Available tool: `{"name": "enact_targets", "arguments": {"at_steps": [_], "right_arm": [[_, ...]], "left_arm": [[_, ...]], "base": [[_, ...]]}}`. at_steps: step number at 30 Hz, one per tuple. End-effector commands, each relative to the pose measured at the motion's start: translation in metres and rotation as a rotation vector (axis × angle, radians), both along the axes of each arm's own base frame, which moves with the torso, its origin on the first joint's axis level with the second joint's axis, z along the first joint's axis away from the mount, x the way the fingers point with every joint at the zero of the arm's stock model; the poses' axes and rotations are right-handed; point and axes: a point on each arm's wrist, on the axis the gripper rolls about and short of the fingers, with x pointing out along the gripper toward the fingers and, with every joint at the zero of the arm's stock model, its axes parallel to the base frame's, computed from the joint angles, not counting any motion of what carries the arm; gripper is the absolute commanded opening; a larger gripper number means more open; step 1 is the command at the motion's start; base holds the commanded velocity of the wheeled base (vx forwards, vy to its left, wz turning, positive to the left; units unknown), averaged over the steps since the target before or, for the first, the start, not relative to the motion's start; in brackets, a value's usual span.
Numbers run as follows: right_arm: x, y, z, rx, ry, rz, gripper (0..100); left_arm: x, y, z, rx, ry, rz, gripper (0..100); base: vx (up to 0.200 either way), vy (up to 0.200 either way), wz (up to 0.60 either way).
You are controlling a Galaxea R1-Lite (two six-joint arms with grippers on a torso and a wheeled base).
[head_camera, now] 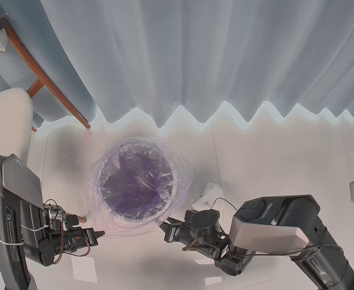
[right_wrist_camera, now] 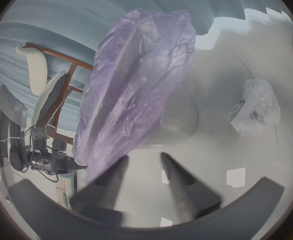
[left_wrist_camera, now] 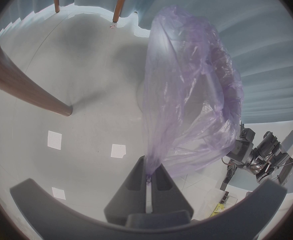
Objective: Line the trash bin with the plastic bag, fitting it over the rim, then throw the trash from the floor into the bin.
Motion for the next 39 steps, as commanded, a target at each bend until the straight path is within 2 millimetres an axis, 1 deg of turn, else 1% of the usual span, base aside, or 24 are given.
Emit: {"name": "enact_targets", "arguments": {"at_steps": [1, 2, 4, 6, 7, 9, 11, 12, 13, 15, 17, 19, 21, 22, 23, 24, 26, 27, 28, 30, 33, 35, 37, 39], "right_arm": [[-0.003, -0.001, 0.003, 0.012, 0.001, -0.002, 100], [-0.006, -0.002, 0.01, 0.029, 0.004, 0.0, 100], [-0.012, -0.004, 0.014, 0.035, 0.016, 0.007, 100], [-0.026, -0.007, 0.024, 0.04, 0.026, 0.023, 100], [-0.026, -0.007, 0.024, 0.04, 0.026, 0.023, 100], [-0.045, -0.017, 0.038, 0.044, 0.03, 0.057, 100], [-0.057, -0.025, 0.05, 0.058, 0.028, 0.095, 100], [-0.057, -0.025, 0.05, 0.058, 0.028, 0.095, 100], [-0.073, -0.034, 0.06, 0.062, 0.04, 0.148, 100], [-0.085, -0.045, 0.068, 0.067, 0.053, 0.208, 100], [-0.092, -0.052, 0.071, 0.072, 0.063, 0.248, 100], [-0.102, -0.062, 0.076, 0.068, 0.082, 0.302, 100], [-0.104, -0.064, 0.08, 0.07, 0.079, 0.306, 100], [-0.105, -0.066, 0.085, 0.078, 0.073, 0.304, 100], [-0.102, -0.069, 0.09, 0.089, 0.064, 0.287, 100], [-0.102, -0.069, 0.09, 0.09, 0.063, 0.284, 100], [-0.088, -0.079, 0.095, 0.1, 0.04, 0.192, 100], [-0.088, -0.079, 0.095, 0.1, 0.04, 0.192, 100], [-0.079, -0.086, 0.098, 0.107, 0.027, 0.136, 100], [-0.068, -0.098, 0.103, 0.122, 0.022, 0.077, 100], [-0.054, -0.114, 0.116, 0.185, 0.019, 0.002, 100], [-0.043, -0.119, 0.121, 0.23, 0.025, -0.038, 100], [-0.027, -0.121, 0.118, 0.239, 0.017, -0.073, 100], [-0.016, -0.118, 0.107, 0.204, 0.035, -0.09, 100]], "left_arm": [[-0.007, -0.004, 0.006, 0.003, 0.003, -0.021, 0], [-0.011, -0.007, 0.01, 0.004, 0.004, -0.036, 100], [-0.013, -0.01, 0.015, 0.004, -0.008, -0.045, 100], [-0.021, -0.014, 0.024, 0.008, -0.018, -0.065, 100], [-0.021, -0.014, 0.024, 0.008, -0.018, -0.065, 100], [-0.035, -0.021, 0.034, 0.036, -0.025, -0.119, 100], [-0.036, -0.025, 0.038, 0.078, -0.048, -0.118, 100], [-0.036, -0.025, 0.038, 0.078, -0.048, -0.118, 100], [-0.034, -0.023, 0.043, 0.129, -0.083, -0.06, 100], [-0.034, -0.022, 0.046, 0.153, -0.107, -0.041, 100], [-0.034, -0.022, 0.051, 0.158, -0.136, -0.041, 100], [-0.034, -0.023, 0.065, 0.148, -0.201, -0.044, 100], [-0.035, -0.023, 0.071, 0.143, -0.225, -0.042, 100], [-0.036, -0.023, 0.079, 0.137, -0.265, -0.041, 100], [-0.037, -0.024, 0.092, 0.125, -0.326, -0.039, 100], [-0.037, -0.024, 0.093, 0.123, -0.33, -0.039, 100], [-0.035, -0.024, 0.117, 0.063, -0.451, -0.073, 100], [-0.035, -0.024, 0.117, 0.063, -0.451, -0.073, 100], [-0.033, -0.024, 0.131, 0.027, -0.517, -0.093, 100], [-0.032, -0.019, 0.149, 0.001, -0.602, -0.086, 100], [-0.034, -0.016, 0.169, -0.031, -0.69, -0.09, 100], [-0.034, -0.014, 0.184, -0.057, -0.752, -0.084, 100], [-0.036, -0.014, 0.2, -0.093, -0.811, -0.075, 100], [-0.04, -0.014, 0.212, -0.122, -0.851, -0.068, 100]], "base": [[0.0, 0.0, 0.0], [0.0, 0.0, 0.0], [0.0, 0.0, 0.0], [0.0, 0.0, 0.0], [0.0, 0.0, 0.0], [0.0, 0.0, 0.0], [0.0, 0.0, 0.0], [0.0, 0.0, 0.0], [0.0, 0.0, 0.0], [0.0, 0.0, 0.0], [0.0, 0.0, 0.0], [0.0, 0.0, 0.0], [0.0, 0.0, 0.0], [0.0, 0.0, 0.0], [0.0, 0.0, 0.0], [0.0, 0.0, 0.0], [0.0, 0.0, 0.0], [0.0, 0.0, 0.0], [0.0, 0.0, 0.0], [0.0, 0.0, 0.0], [0.0, 0.0, 0.0], [0.0, 0.0, 0.0], [0.0, 0.0, 0.0], [0.0, 0.0, 0.0]]}}
